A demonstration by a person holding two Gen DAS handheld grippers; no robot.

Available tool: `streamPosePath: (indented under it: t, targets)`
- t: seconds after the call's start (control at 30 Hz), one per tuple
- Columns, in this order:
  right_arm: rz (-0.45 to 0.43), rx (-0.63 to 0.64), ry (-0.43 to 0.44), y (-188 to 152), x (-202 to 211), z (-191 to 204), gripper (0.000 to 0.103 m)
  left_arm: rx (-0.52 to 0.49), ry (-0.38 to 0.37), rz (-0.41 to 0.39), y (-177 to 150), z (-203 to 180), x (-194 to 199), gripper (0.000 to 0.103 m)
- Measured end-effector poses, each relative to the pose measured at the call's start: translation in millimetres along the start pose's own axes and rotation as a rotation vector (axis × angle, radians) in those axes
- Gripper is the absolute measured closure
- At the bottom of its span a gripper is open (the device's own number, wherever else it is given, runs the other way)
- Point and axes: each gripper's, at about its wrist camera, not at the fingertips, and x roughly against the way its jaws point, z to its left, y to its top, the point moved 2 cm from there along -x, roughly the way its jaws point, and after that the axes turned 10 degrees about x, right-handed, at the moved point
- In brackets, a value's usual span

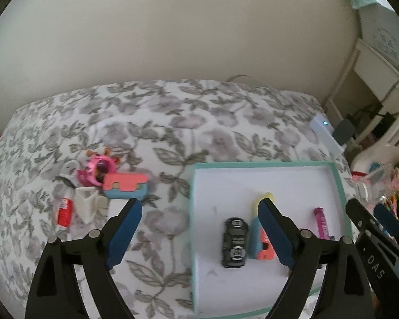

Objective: Organize rigid objects
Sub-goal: 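Move both tools back toward the red bottle and white charger cube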

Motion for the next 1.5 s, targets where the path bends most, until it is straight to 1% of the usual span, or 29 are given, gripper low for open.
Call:
streamPosePath:
  t: [0.03,0.1,0.13,0.27,0.33,0.4,0.47,0.63,0.73,0.93,1.07,1.17,1.3,1.5]
  targets:
    - [0.006,0.0,0.009,-1,-2,2,0.032,0.009,0.009,0.003,1,4,-1,0.013]
    - [0.011,-0.008,0.027,-2,-4,3,0.029,0.025,0.028,0.008,1,13,-3,0.007]
    - [0.015,-0.015,0.041,-3,-6,4,0.029,0.031,0.038,0.01,2,17,-3,0.007]
    - [0.028,-0.016,0.08,-3,-11,13,0.014,0.074,0.077,0.024,6,43,-5,0.007]
    - [0.035,0.006,0.088,-4,-13,22,0.01,0.11,0.102,0.021,10,63,-4,0.007]
    - [0.042,0.03,0.099,-4,-16,32,0.003,0.147,0.129,0.011,13,82,-2,0.006]
    - [0.046,0.051,0.123,-5,-19,44,0.0,0.187,0.159,0.001,16,103,0,0.005]
    - [0.04,0.104,0.17,-5,-18,77,0.0,0.267,0.224,-0.018,17,153,5,0.003]
    - [0.037,0.137,0.213,-5,-15,99,0.0,0.295,0.232,-0.032,17,175,8,0.002]
    - [0.017,0.239,0.303,-6,-6,157,0.0,0.331,0.26,-0.044,18,213,10,0.002]
    - [0.014,0.276,0.344,-4,-8,190,0.0,0.37,0.274,-0.011,17,234,4,0.002]
    - [0.024,0.299,0.365,-4,-13,210,0.0,0.426,0.269,0.034,13,251,-7,0.002]
    - [0.04,0.341,0.359,-5,-25,232,0.0,0.491,0.246,0.09,5,268,-26,0.002]
    - [0.079,0.376,0.371,-8,-47,259,0.0,0.473,0.253,0.125,5,267,-51,0.002]
